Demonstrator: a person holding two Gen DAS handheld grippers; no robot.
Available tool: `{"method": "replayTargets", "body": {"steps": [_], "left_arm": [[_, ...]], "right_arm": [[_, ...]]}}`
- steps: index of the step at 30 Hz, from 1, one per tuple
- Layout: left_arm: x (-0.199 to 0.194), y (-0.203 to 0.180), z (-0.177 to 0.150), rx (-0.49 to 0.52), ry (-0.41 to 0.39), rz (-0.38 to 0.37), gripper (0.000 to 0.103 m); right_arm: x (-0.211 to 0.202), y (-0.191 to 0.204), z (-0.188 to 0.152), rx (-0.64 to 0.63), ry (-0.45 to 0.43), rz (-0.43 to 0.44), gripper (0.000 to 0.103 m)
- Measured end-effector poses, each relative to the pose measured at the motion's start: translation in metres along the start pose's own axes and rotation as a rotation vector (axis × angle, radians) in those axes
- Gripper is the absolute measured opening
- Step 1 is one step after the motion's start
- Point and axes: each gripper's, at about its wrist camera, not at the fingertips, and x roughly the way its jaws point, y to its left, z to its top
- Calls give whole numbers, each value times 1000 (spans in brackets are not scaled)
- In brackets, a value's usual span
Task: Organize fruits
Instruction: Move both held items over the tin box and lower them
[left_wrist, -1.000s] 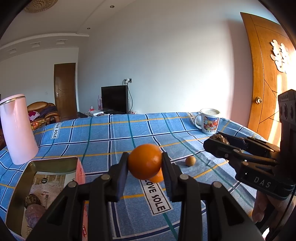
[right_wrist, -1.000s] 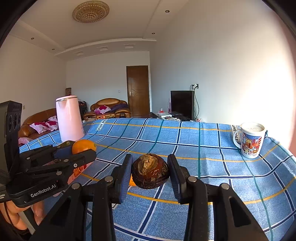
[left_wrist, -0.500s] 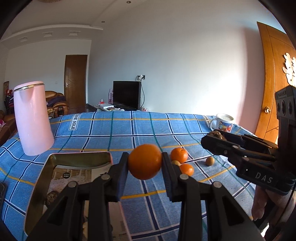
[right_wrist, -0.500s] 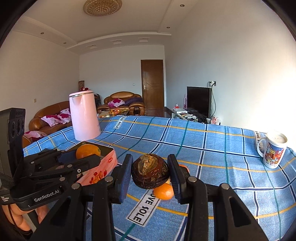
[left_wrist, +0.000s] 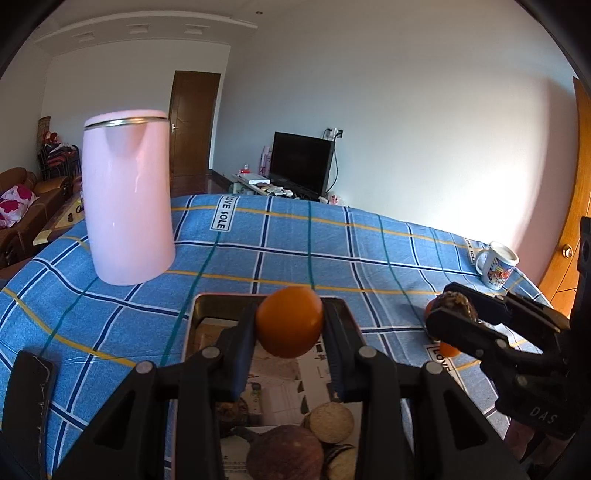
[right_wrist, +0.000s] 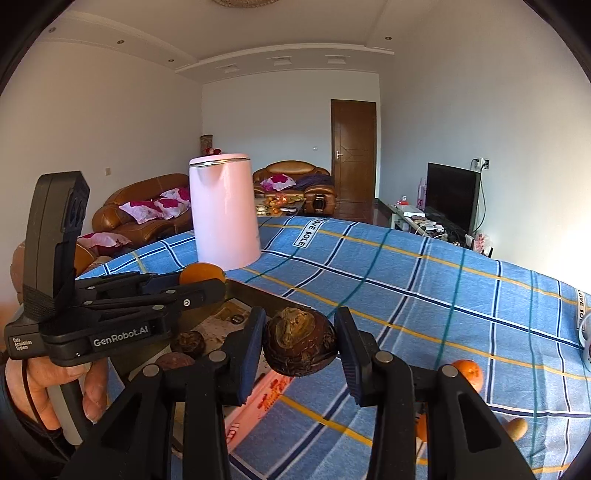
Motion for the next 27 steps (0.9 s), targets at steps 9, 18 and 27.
{"method": "replayTargets", "body": {"steps": [9, 18, 27], "left_arm": [[12, 25, -6, -9, 56, 63, 36], [23, 31, -9, 13, 123, 113, 37], [0, 2, 0, 44, 32, 94, 62]], "right_arm": [[56, 34, -5, -45, 134, 40, 41], [93, 44, -17, -66, 271, 54, 41], [58, 23, -14, -13, 189, 66, 65]]}}
